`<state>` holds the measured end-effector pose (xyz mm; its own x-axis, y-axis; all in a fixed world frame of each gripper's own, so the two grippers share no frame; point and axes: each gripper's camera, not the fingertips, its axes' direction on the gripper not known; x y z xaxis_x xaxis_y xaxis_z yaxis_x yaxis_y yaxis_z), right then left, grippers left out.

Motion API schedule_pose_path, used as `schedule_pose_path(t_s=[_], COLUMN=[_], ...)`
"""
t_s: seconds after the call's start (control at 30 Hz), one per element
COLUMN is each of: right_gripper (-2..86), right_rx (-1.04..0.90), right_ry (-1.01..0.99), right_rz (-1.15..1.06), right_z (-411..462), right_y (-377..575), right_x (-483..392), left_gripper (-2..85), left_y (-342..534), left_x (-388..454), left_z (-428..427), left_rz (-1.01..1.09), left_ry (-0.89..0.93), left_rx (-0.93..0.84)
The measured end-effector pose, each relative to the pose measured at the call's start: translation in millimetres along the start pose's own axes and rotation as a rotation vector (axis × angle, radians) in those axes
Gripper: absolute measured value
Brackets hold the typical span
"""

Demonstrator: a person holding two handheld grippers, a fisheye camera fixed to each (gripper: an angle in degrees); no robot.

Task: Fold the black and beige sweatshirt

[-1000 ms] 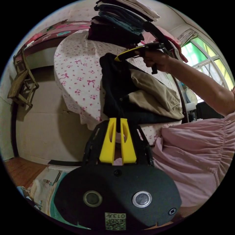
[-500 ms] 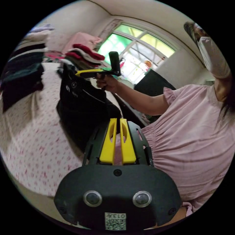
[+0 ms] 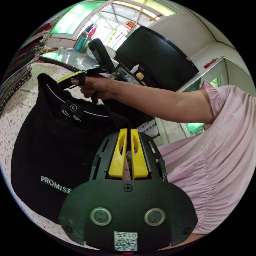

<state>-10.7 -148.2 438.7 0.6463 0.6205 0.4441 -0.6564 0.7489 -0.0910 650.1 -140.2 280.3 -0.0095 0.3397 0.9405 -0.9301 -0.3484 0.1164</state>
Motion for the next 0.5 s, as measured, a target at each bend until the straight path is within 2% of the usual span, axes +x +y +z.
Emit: schedule_pose_path(t_s=[0.1,0.23,0.4,0.5], right_gripper=[0.9,1.8,5.8,8.2], right_rx=[-0.002,0.021,0.143,0.102], right_ry=[-0.026,0.009,-0.019,-0.047], right_rz=[0.056,0.208,0.323,0.342], right_z=[-4.0,-20.6,-82.3,-105.0], right_y=[2.1,0.3,21.0,40.0], right_x=[26.0,54.4,52.0,25.5], left_gripper=[1.4,2.9,6.5,6.7], left_y=[-19.6,-26.0,-46.9,-49.7], left_x=[-27.4,-87.6,-111.6,-118.3], left_z=[36.9,82.2,72.7,27.4], left_rz=[0.0,-0.128,-0.117,-0.066], left_ry=[-0.057,-0.096,-0.063,-0.008], left_rx=[-0.061,-0.131,-0.067,0.087])
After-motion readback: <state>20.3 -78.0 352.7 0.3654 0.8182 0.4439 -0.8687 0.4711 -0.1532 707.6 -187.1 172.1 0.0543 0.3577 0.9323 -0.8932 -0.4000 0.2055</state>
